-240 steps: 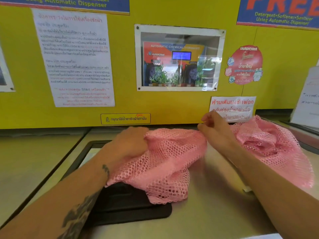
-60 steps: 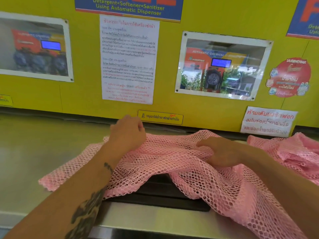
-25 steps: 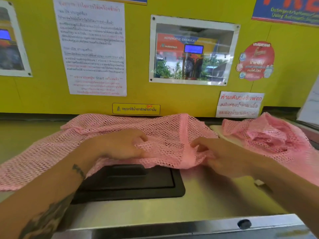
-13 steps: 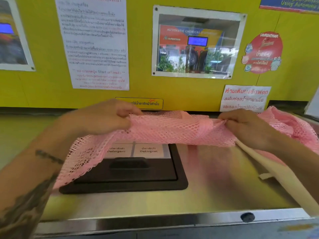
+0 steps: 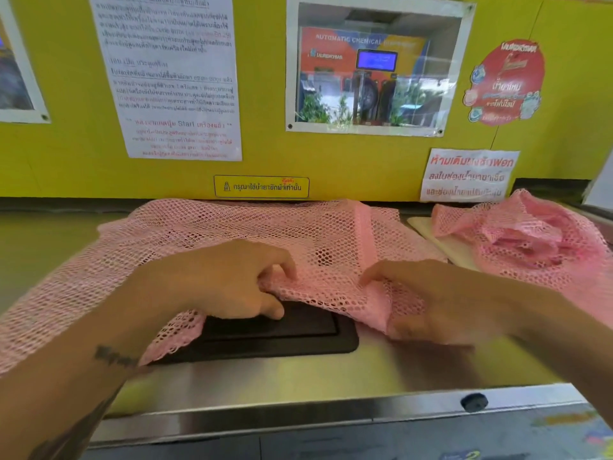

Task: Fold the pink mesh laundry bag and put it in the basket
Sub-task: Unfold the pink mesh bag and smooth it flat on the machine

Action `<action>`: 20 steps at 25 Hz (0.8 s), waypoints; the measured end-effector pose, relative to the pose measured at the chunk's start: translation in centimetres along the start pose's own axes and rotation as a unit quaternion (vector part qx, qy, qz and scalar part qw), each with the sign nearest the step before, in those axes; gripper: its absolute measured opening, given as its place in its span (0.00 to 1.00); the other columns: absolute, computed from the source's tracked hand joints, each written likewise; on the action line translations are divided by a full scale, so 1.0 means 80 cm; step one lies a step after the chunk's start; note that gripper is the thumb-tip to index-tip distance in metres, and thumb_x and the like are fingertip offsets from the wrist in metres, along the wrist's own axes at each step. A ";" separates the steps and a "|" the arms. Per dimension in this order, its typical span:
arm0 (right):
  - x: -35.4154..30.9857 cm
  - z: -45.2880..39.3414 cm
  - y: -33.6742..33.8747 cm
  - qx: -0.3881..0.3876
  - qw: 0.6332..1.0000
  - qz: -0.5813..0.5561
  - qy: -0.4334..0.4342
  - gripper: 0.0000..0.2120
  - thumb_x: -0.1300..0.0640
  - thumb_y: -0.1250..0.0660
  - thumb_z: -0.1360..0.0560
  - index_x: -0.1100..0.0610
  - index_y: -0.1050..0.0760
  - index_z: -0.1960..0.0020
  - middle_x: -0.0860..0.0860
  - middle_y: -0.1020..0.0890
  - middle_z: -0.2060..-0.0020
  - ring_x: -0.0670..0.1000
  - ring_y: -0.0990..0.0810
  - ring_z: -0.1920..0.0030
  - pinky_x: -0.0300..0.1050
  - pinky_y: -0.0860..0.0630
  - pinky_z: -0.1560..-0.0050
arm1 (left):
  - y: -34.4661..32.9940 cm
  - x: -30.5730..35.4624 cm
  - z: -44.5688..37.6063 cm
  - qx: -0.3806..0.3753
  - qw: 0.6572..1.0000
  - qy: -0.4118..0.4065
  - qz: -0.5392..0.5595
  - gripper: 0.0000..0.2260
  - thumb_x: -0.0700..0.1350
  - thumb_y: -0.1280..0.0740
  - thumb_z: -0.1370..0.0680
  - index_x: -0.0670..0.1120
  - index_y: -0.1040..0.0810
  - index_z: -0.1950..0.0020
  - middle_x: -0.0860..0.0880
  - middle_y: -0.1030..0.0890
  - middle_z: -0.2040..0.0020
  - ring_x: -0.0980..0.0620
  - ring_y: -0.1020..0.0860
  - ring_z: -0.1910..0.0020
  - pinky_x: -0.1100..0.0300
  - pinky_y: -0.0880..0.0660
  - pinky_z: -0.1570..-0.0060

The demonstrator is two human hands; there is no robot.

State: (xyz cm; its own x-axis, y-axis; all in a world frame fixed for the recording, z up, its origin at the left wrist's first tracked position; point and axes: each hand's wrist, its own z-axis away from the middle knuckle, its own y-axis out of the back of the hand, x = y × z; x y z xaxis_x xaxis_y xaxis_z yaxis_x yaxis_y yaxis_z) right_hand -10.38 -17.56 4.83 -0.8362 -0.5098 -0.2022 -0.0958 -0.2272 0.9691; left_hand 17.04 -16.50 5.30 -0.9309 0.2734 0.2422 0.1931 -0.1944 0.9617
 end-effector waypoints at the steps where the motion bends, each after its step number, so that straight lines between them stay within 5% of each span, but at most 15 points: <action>1: 0.000 0.001 0.000 -0.019 1.000 -0.005 -0.006 0.33 0.35 0.31 0.31 0.33 0.42 0.31 0.40 0.29 0.34 0.46 0.28 0.38 0.48 0.32 0.35 | -0.001 -0.001 0.000 0.007 1.000 -0.007 0.011 0.20 0.56 0.26 0.30 0.66 0.28 0.41 0.60 0.25 0.47 0.59 0.26 0.48 0.56 0.29 0.44; 4: -0.009 -0.001 -0.007 -0.006 1.000 0.009 -0.008 0.26 0.37 0.31 0.30 0.38 0.37 0.36 0.40 0.25 0.47 0.46 0.25 0.48 0.50 0.28 0.43 | -0.006 -0.001 -0.002 0.019 0.999 -0.030 0.027 0.14 0.52 0.28 0.27 0.62 0.26 0.44 0.60 0.25 0.50 0.59 0.25 0.51 0.58 0.30 0.49; 8: -0.003 -0.021 -0.005 0.126 0.990 0.012 0.058 0.04 0.56 0.34 0.25 0.51 0.23 0.50 0.48 0.20 0.54 0.47 0.24 0.53 0.49 0.29 0.49 | -0.005 -0.002 -0.006 0.080 0.989 -0.075 0.104 0.05 0.50 0.32 0.23 0.61 0.25 0.53 0.58 0.20 0.53 0.59 0.23 0.54 0.58 0.29 0.53; 11: -0.001 -0.018 0.024 0.185 0.978 -0.037 0.093 0.09 0.59 0.38 0.28 0.56 0.20 0.54 0.52 0.20 0.56 0.50 0.23 0.54 0.53 0.28 0.49 | 0.021 -0.003 0.006 0.127 0.979 -0.104 0.118 0.06 0.50 0.34 0.21 0.60 0.22 0.47 0.55 0.17 0.49 0.54 0.20 0.50 0.50 0.26 0.43; 13: -0.005 0.000 0.053 0.136 0.976 -0.130 0.108 0.13 0.61 0.39 0.27 0.53 0.19 0.48 0.50 0.16 0.54 0.49 0.19 0.51 0.53 0.25 0.48 | 0.048 -0.001 0.029 0.048 0.978 -0.144 0.144 0.07 0.53 0.34 0.21 0.58 0.19 0.46 0.54 0.15 0.50 0.54 0.18 0.51 0.50 0.24 0.42; 16: 0.004 0.014 0.076 0.082 0.966 -0.230 0.088 0.18 0.69 0.38 0.21 0.50 0.20 0.40 0.51 0.14 0.50 0.49 0.17 0.46 0.54 0.24 0.41 | 0.073 0.004 0.058 -0.090 0.958 -0.153 0.224 0.12 0.56 0.36 0.22 0.55 0.16 0.46 0.52 0.13 0.52 0.53 0.16 0.55 0.62 0.22 0.49; 18: 0.016 0.006 0.075 0.157 0.959 -0.227 0.070 0.16 0.66 0.39 0.20 0.48 0.19 0.43 0.50 0.13 0.53 0.48 0.16 0.48 0.60 0.26 0.37 | 0.073 0.002 0.051 -0.044 0.964 -0.141 0.222 0.13 0.57 0.38 0.22 0.55 0.17 0.45 0.52 0.14 0.51 0.52 0.15 0.55 0.60 0.22 0.49; 20: 0.018 -0.004 0.065 0.137 0.971 -0.189 0.044 0.14 0.57 0.38 0.19 0.42 0.23 0.39 0.44 0.15 0.46 0.43 0.19 0.44 0.55 0.28 0.33 | 0.063 0.000 0.033 -0.003 0.978 -0.109 0.175 0.11 0.56 0.38 0.21 0.60 0.21 0.41 0.57 0.15 0.49 0.57 0.17 0.50 0.57 0.25 0.44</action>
State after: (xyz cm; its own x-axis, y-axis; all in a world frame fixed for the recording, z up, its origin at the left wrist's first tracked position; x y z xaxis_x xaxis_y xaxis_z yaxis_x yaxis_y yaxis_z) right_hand -11.95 -19.73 9.55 -0.6645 -0.5050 -0.5509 -0.5377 -0.1888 0.8217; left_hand 18.80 -15.02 10.47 -0.7192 0.3833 0.5795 0.4869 -0.3169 0.8139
